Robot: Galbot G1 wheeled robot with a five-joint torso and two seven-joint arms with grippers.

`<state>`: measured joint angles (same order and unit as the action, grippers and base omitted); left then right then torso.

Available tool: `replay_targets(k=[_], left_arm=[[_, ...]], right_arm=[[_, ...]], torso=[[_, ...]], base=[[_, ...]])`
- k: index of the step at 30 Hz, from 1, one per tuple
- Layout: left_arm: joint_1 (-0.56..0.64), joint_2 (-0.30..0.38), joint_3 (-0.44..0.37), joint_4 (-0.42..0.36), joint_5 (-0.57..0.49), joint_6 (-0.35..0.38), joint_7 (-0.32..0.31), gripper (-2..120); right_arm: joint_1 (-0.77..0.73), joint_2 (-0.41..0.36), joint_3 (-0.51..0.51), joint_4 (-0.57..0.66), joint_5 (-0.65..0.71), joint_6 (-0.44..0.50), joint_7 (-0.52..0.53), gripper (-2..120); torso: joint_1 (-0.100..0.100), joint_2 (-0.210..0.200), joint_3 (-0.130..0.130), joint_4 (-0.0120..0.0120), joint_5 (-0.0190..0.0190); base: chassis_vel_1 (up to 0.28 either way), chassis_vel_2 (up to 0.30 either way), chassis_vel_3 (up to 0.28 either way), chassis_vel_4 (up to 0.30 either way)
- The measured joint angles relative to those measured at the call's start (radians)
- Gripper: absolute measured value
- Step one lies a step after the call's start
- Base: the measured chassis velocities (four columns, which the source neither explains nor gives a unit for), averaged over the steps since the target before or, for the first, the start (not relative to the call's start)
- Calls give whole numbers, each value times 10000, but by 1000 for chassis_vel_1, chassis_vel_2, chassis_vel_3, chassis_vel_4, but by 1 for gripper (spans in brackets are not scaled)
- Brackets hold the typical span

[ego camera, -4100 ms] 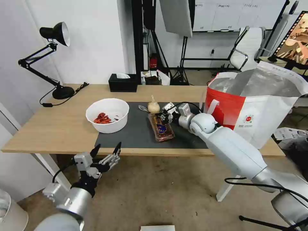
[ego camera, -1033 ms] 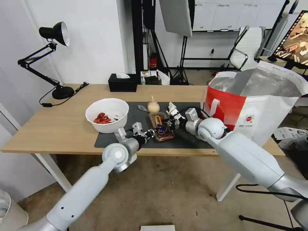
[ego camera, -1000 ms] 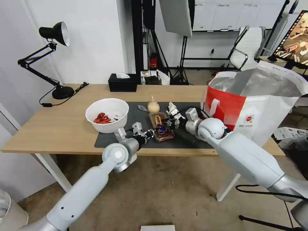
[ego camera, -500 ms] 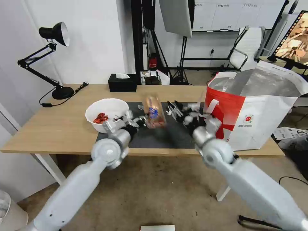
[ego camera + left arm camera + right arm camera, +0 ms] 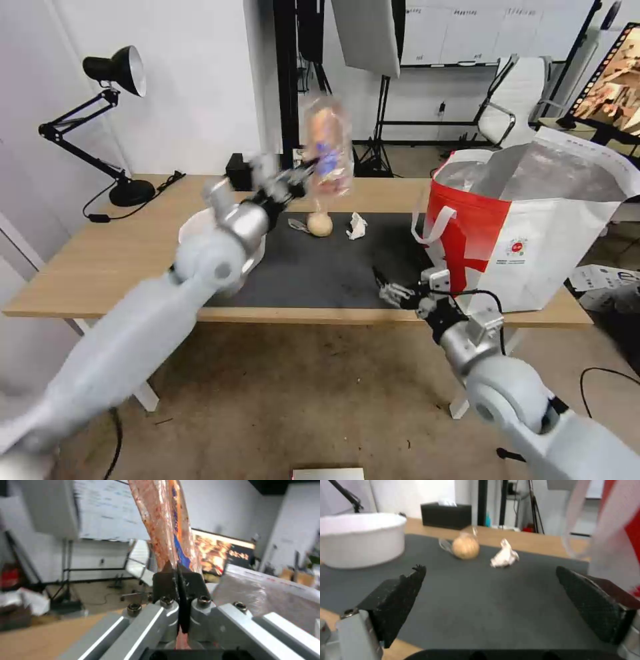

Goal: Pick up the trash from the table and place it into the takeout bag.

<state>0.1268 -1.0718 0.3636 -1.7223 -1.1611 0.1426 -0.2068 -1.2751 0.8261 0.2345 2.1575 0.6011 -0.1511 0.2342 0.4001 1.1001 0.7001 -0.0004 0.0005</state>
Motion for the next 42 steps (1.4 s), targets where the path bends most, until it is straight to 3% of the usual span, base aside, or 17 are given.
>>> replay_targets(k=[1,4,5,8,9,12,19,30,31,35,40,42], left_arm=[[0,0,0,0,0,0,0,0],[-1606,-1356,1200,1400,715,-192,273,0],[-1606,-1356,1200,1400,715,-192,273,0],[-2366,-2617,1981,2587,1627,-378,732,0],[-2366,-2617,1981,2587,1627,-378,732,0],[-2802,-3429,2713,3638,3062,-761,1452,0],[-3136,-3842,3466,4402,4346,-970,2474,0],[-3166,-3905,3662,4542,4339,-971,2654,0],[-3160,-3882,3711,4478,4132,-966,2758,8],[-3168,-3853,3802,4375,3947,-904,2999,19],[-3175,-3739,3803,4185,3793,-863,3016,32],[-3175,-3588,3763,3978,3620,-833,2898,43]], right_arm=[[0,0,0,0,0,0,0,100],[-557,224,384,188,-231,-60,-36,100],[-557,224,384,188,-231,-60,-36,100],[-968,349,751,372,-380,-66,-126,100],[-968,349,751,372,-380,-66,-126,100],[-1291,425,1097,460,-520,-66,-245,100],[-1697,593,1325,520,-748,-16,-341,100],[-1949,621,1578,626,-768,0,-368,100],[-2126,630,1745,685,-765,0,-370,100],[-2381,712,1987,802,-758,1,-370,100],[-2430,736,2034,842,-746,0,-379,100],[-2479,741,2043,854,-744,-1,-398,100]], torso=[[0,0,0,0,0],[0,0,-1,3,1],[0,0,-1,3,1],[0,0,-1,1,-1],[0,0,-1,1,-1],[0,-1,-1,-1,0],[0,-1,-1,5,-3],[0,-1,-1,6,-5],[0,-1,-1,4,-4],[0,-1,-1,3,-5],[-1,-1,-2,3,-5],[0,-1,-2,3,-5]], base=[[0,0,0,0],[0,0,0,0],[0,0,0,0],[0,0,0,0],[0,0,0,0],[0,0,0,0],[0,0,0,0],[0,0,0,0],[0,0,0,0],[0,0,0,0],[0,0,0,0],[0,0,0,0]])
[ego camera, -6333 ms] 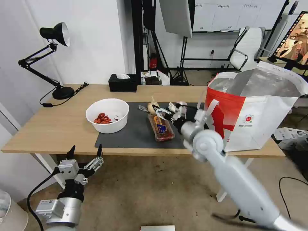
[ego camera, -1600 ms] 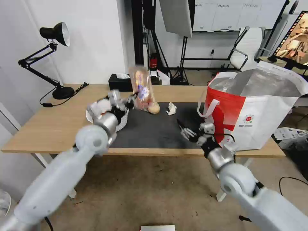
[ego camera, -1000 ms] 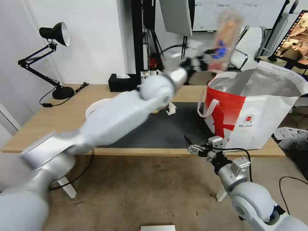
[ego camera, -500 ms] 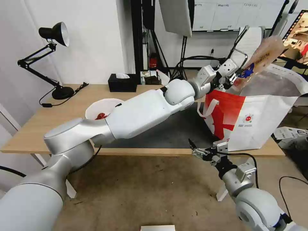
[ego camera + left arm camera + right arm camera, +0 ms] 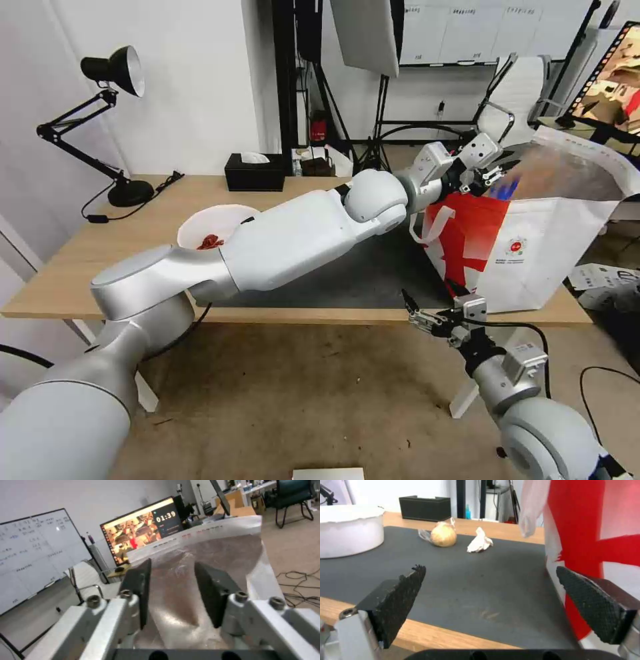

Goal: Pick up the trash from the table and place it into the takeout bag.

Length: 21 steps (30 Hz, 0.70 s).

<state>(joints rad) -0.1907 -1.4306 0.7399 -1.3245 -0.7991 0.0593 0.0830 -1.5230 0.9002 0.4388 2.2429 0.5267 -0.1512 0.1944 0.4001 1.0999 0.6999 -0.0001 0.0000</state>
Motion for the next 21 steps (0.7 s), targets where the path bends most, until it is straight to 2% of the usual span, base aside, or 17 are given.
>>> replay_targets(k=[1,2,4,5,6,8,9,12,13,15,16,17,18,19,20,21], left_arm=[[0,221,-87,-243,-174,32,-166,51],[0,221,-87,-243,-174,32,-166,51],[49,617,-249,-668,-283,49,-396,61],[49,617,-249,-668,-283,49,-396,61],[128,833,-338,-920,-296,53,-557,66],[808,1919,-854,-2215,-278,42,-1291,84],[808,1919,-854,-2215,-278,42,-1291,84],[1841,3004,-1392,-3334,97,21,-1625,97],[1841,3004,-1392,-3334,97,21,-1625,97],[3451,4366,-2381,-4628,462,23,-1654,99],[4008,4797,-2875,-5010,628,21,-1650,100],[4008,4797,-2875,-5010,628,21,-1650,100],[4864,5297,-3617,-5514,896,5,-1592,100],[6192,5741,-4705,-6098,1326,-4,-1369,100],[6192,5741,-4705,-6098,1326,-4,-1369,100],[7395,6024,-5704,-6530,1697,0,-1148,100]], right_arm=[[-57,21,19,16,1,0,-20,100],[-57,21,19,16,1,0,-20,100],[-168,84,83,87,2,0,-28,100],[-168,84,83,87,2,0,-28,100],[-218,108,122,132,-3,0,-28,100],[-481,123,429,323,-323,240,10,100],[-481,123,429,323,-323,240,10,100],[-939,116,837,579,-442,570,46,100],[-939,116,837,579,-442,570,46,100],[-1414,169,1176,834,-534,983,109,100],[-1550,203,1255,918,-576,1101,153,100],[-1550,203,1255,918,-576,1101,153,100],[-1661,229,1322,1005,-609,1214,200,100],[-1790,246,1405,1122,-629,1306,259,100],[-1790,246,1405,1122,-629,1306,259,100],[-1882,279,1440,1197,-635,1414,289,100]], torso=[[-1,0,0,1,0],[-1,0,0,1,0],[-1,0,-1,2,0],[-1,0,-1,2,0],[-1,0,0,1,-1],[-1,1,0,2,-2],[-1,1,0,2,-2],[-1,0,1,1,-4],[-1,0,1,1,-4],[0,1,0,0,-8],[-1,1,0,3,-8],[-1,1,0,3,-8],[-2,1,-1,4,-3],[-2,2,-1,7,-10],[-2,2,-1,7,-10],[-2,2,-1,2,-11]], base=[[0,0,0,0],[0,0,0,0],[0,0,0,0],[0,0,0,0],[0,0,0,0],[0,0,0,0],[0,0,0,0],[0,0,0,0],[0,0,0,0],[0,0,0,0],[0,0,0,0],[0,0,0,0],[0,0,0,0],[0,0,0,0],[0,0,0,0],[0,0,0,0]])
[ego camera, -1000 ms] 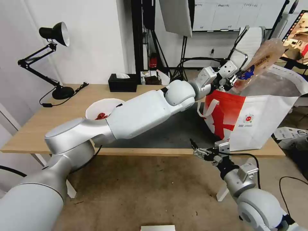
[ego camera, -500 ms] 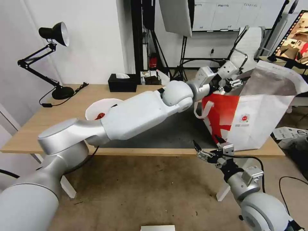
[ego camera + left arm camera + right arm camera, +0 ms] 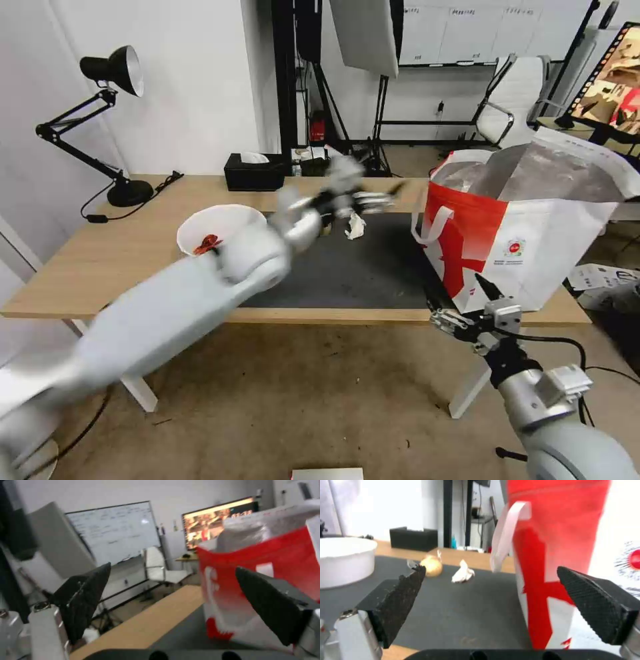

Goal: Pick up the trash from the table and place it into the takeout bag.

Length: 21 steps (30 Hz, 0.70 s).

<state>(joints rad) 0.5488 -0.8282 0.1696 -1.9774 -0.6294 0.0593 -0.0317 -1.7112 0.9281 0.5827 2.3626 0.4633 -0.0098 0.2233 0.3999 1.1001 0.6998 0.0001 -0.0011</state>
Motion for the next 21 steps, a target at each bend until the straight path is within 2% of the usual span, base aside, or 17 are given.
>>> replay_targets(k=[1,2,3,4,5,7,8,10,11,13,14,16,21], left_arm=[[1316,216,-1119,-464,422,2,132,100],[1316,216,-1119,-464,422,2,132,100],[2517,371,-1927,-797,800,-42,164,100],[3671,358,-2625,-1043,1280,-117,140,100],[3671,358,-2625,-1043,1280,-117,140,100],[5773,-160,-3900,-1541,2218,-367,36,100],[5773,-160,-3900,-1541,2218,-367,36,100],[7804,-1097,-4873,-1761,3313,-837,0,100],[7804,-1097,-4873,-1761,3313,-837,0,100],[9121,-1963,-5441,-1717,4172,-1371,3,100],[9121,-1963,-5441,-1717,4172,-1371,3,100],[10070,-2814,-5813,-1481,4942,-1978,7,100],[10865,-3735,-5947,-1123,5639,-2616,-15,100]], right_arm=[[-43,31,4,52,2,109,11,100],[-43,31,4,52,2,109,11,100],[-124,142,27,81,-35,290,7,100],[-343,358,72,129,-89,523,-12,100],[-343,358,72,129,-89,523,-12,100],[-485,545,122,207,-174,786,-27,100],[-485,545,122,207,-174,786,-27,100],[-589,778,104,190,-328,931,-68,100],[-589,778,104,190,-328,931,-68,100],[-703,1096,-6,-62,-640,1266,-205,100],[-703,1096,-6,-62,-640,1266,-205,100],[-820,1444,-154,-561,-1020,1860,-454,100],[-1036,1929,-512,-1594,-1681,2580,-714,100]], torso=[[0,0,0,-1,3],[0,0,0,-1,3],[-1,0,-1,15,6],[-2,0,0,2,9],[-2,0,0,2,9],[-2,1,-2,-3,5],[-2,1,-2,-3,5],[-2,1,0,0,9],[-2,1,0,0,9],[-2,1,0,1,11],[-2,1,0,1,11],[-3,1,-1,0,9],[-1,0,1,-1,13]], base=[[0,0,0,0],[0,0,0,0],[0,0,0,0],[0,0,0,0],[0,0,0,0],[0,0,0,0],[0,0,0,0],[0,0,0,0],[0,0,0,0],[0,0,0,0],[0,0,0,0],[0,0,0,0],[0,0,0,0]])
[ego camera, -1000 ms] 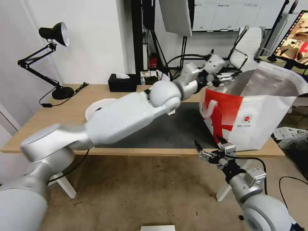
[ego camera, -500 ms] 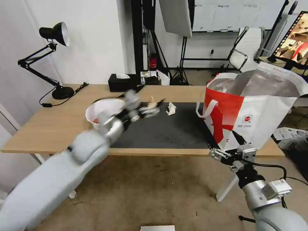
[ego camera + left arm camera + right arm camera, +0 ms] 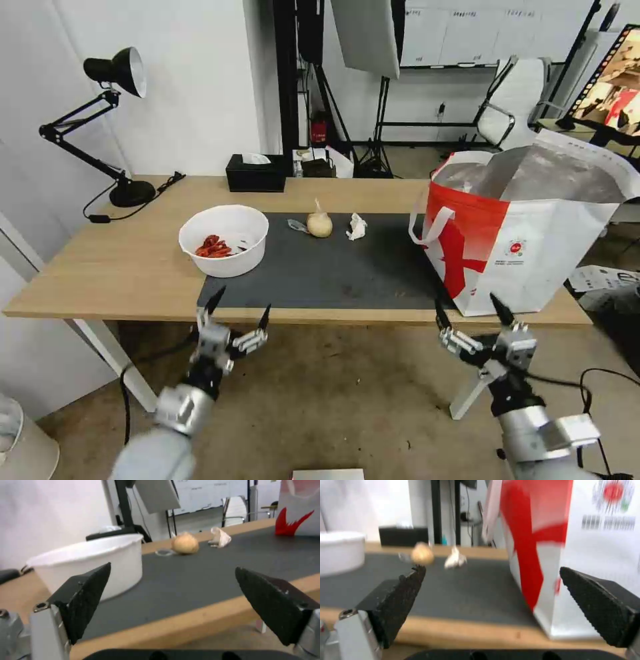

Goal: Pick up the trash from the table and place it into the takeout bag.

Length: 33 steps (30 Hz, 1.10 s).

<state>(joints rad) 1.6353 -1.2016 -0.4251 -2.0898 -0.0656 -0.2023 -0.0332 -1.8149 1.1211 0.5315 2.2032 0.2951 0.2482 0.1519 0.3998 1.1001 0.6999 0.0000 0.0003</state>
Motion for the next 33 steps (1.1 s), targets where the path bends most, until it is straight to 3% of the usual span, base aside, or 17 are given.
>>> replay_targets(k=[6,33], left_arm=[[35,-221,-68,166,253,-33,-37,100],[428,-529,-132,69,337,-33,-62,100]], right_arm=[[-60,96,-180,-468,-116,-1,-156,100],[148,-188,-401,-451,14,-282,-307,100]], torso=[[2,0,0,-1,-1],[2,-1,1,0,-2]], base=[[0,0,0,0],[0,0,0,0]])
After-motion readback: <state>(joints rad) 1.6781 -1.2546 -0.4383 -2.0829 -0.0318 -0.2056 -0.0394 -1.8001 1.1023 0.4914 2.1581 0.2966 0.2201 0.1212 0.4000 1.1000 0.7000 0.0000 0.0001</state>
